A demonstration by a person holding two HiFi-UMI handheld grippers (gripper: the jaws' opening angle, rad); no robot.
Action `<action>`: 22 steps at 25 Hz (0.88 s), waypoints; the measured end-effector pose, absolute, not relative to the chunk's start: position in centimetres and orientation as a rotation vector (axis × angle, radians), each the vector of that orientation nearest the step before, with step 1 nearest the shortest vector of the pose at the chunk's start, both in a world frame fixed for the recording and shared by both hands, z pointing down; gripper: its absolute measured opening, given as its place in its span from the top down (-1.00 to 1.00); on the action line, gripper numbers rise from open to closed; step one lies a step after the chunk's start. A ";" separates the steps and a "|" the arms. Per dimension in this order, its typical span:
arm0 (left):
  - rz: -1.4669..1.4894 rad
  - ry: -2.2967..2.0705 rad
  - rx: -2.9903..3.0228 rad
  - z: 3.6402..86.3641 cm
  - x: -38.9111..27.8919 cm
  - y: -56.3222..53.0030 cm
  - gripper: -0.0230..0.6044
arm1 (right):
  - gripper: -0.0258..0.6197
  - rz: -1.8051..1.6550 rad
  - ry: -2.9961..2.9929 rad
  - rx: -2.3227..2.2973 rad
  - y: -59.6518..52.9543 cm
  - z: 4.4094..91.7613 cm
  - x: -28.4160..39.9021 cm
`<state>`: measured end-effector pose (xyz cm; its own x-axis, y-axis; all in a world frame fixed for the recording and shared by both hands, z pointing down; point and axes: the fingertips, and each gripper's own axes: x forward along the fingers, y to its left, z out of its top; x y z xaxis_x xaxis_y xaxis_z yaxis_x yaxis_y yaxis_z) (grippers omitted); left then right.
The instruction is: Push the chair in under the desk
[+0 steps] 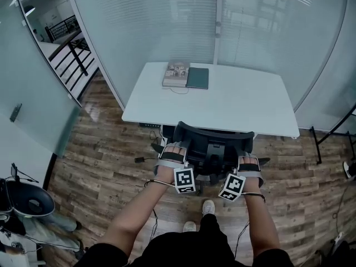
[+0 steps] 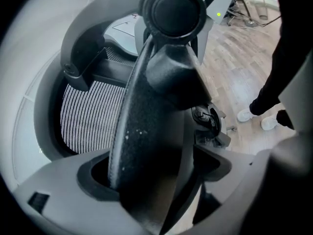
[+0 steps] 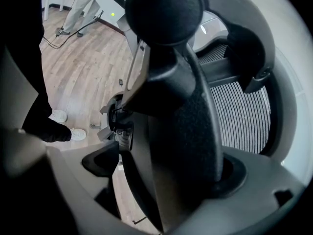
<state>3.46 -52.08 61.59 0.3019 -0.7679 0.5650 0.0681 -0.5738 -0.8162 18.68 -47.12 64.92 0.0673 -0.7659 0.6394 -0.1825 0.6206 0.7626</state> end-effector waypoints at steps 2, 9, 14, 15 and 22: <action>-1.359 0.636 -1.795 61.4 3.7 -52.6 -0.59 | -0.71 -0.551 -1.458 0.852 -47.8 64.3 19.0; -1.361 0.658 -1.790 61.3 4.4 -54.4 -0.59 | -0.71 -0.533 -1.491 0.826 -49.5 64.9 19.5; -1.382 0.640 -1.797 61.3 4.5 -56.3 -0.59 | -0.71 -0.535 -1.475 0.817 -51.5 64.7 19.9; -1.384 0.636 -1.799 61.5 4.5 -56.6 -0.59 | -0.71 -0.537 -1.470 0.812 -51.8 64.6 19.9; -1.384 0.636 -1.793 61.4 5.0 -59.1 -0.59 | -0.71 -0.545 -1.464 0.813 -54.4 64.4 20.5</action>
<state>5.00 -59.12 61.37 0.2853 -0.7688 0.5723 0.0662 -0.5799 -0.8120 20.46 -54.44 64.39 0.0646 -0.7600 0.6467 -0.1520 0.6329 0.7591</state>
